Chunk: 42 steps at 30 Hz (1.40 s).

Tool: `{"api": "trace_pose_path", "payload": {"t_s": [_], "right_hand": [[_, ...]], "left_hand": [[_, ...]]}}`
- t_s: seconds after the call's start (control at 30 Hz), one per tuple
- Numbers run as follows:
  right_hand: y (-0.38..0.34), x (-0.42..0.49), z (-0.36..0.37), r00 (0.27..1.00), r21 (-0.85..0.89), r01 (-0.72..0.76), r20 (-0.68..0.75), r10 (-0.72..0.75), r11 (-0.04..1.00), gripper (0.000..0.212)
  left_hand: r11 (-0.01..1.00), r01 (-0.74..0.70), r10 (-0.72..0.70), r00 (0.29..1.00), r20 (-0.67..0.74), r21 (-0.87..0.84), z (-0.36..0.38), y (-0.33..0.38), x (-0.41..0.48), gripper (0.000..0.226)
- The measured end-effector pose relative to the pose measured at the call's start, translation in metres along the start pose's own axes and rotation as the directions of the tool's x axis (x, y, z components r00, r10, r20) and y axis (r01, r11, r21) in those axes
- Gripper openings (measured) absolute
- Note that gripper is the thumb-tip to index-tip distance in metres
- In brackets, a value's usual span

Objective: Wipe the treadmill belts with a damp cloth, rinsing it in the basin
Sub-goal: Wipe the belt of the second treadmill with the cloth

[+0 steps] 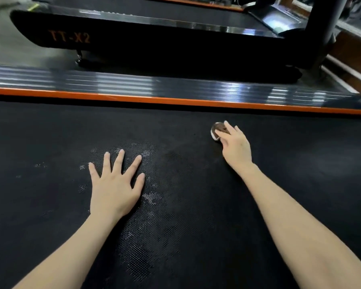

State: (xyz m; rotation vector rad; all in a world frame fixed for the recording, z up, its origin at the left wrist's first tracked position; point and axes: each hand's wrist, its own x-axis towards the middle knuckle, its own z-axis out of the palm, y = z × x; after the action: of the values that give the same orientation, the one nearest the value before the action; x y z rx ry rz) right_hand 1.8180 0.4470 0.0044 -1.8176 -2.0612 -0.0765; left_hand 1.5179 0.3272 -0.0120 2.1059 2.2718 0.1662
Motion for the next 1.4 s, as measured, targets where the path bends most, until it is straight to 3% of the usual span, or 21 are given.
{"api": "trace_pose_path", "payload": {"t_s": [0.03,0.07,0.13,0.2,0.3,0.37,0.47,0.57,0.63,0.7,0.8,0.9,0.93,1.0,1.07,1.13,1.2,1.4], "right_hand": [[-0.01,0.005,0.003,0.996,0.016,-0.085,0.006,0.085,0.996,0.032],[-0.03,0.006,0.009,0.997,0.03,-0.079,-0.002,0.08,0.996,0.03],[-0.086,-0.002,0.024,0.992,0.103,0.124,-0.038,-0.121,0.987,0.028],[-0.134,-0.019,0.034,0.934,0.165,0.338,0.058,-0.352,0.926,0.032],[-0.117,-0.009,0.029,0.852,0.134,0.502,0.09,-0.515,0.854,0.035],[-0.056,0.01,0.024,0.914,0.049,0.405,-0.023,-0.404,0.913,0.036],[0.025,0.031,0.011,0.996,0.014,-0.003,-0.094,0.004,1.0,0.037],[0.023,0.053,0.018,0.915,0.037,-0.385,-0.112,0.387,0.922,0.039],[-0.011,0.069,0.028,0.883,0.07,-0.45,-0.118,0.455,0.89,0.038],[-0.052,0.082,0.044,0.92,0.067,-0.372,-0.107,0.377,0.926,0.032],[-0.118,0.08,0.06,0.993,0.018,-0.074,-0.086,0.075,0.997,0.039],[-0.132,0.073,0.051,0.959,0.012,0.282,0.014,-0.283,0.959,0.056],[-0.122,0.076,0.043,0.953,0.025,0.298,0.056,-0.299,0.954,0.059],[-0.099,0.08,0.03,0.97,0.016,0.243,0.008,-0.243,0.97,0.059],[-0.082,0.078,0.021,0.98,-0.103,0.197,0.007,-0.197,0.975,0.06],[-0.075,0.076,0.023,0.97,-0.132,0.212,0.153,-0.191,0.968,0.065],[-0.071,0.076,0.033,0.954,-0.019,0.158,0.259,-0.148,0.987,0.067],[-0.081,0.072,0.05,0.985,0.065,0.06,0.155,-0.07,0.996,0.044]], "left_hand": [[1.0,0.002,-0.002,1.0,-0.001,-0.002,0.0,0.001,0.0,0.071],[1.0,0.001,-0.001,1.0,-0.001,-0.003,0.001,0.001,0.0,0.07],[1.0,0.005,-0.005,1.0,-0.003,-0.007,0.0,0.001,0.0,0.07],[1.0,-0.001,0.001,1.0,0.007,0.0,-0.001,0.0,0.0,0.071],[1.0,-0.008,0.008,1.0,0.002,-0.018,-0.002,-0.001,0.0,0.071],[1.0,-0.007,0.007,1.0,-0.001,-0.023,-0.002,-0.001,0.0,0.07],[1.0,-0.003,0.003,1.0,-0.005,-0.012,-0.001,-0.001,0.001,0.069],[1.0,-0.009,0.009,1.0,-0.015,0.003,0.001,-0.001,0.001,0.064],[1.0,-0.017,0.017,0.999,-0.028,0.005,0.003,-0.001,0.0,0.061],[1.0,-0.023,0.023,0.999,-0.038,0.008,0.006,-0.003,0.001,0.059],[0.999,-0.033,0.033,0.998,-0.05,0.012,0.006,-0.003,0.002,0.057],[0.999,-0.038,0.038,0.999,-0.034,0.011,0.006,-0.004,0.001,0.057],[0.999,-0.035,0.035,0.999,-0.033,0.01,0.006,-0.005,0.001,0.057],[0.999,-0.029,0.029,0.999,-0.031,0.017,0.007,-0.006,0.001,0.057],[0.999,-0.029,0.03,0.999,-0.027,0.02,0.005,-0.004,0.0,0.057],[1.0,-0.024,0.025,0.999,-0.029,0.012,0.004,-0.004,-0.001,0.056],[1.0,-0.027,0.027,0.999,-0.035,0.003,0.003,-0.004,-0.001,0.056],[0.999,-0.035,0.035,0.998,-0.047,0.008,0.006,-0.006,0.002,0.055]]}}
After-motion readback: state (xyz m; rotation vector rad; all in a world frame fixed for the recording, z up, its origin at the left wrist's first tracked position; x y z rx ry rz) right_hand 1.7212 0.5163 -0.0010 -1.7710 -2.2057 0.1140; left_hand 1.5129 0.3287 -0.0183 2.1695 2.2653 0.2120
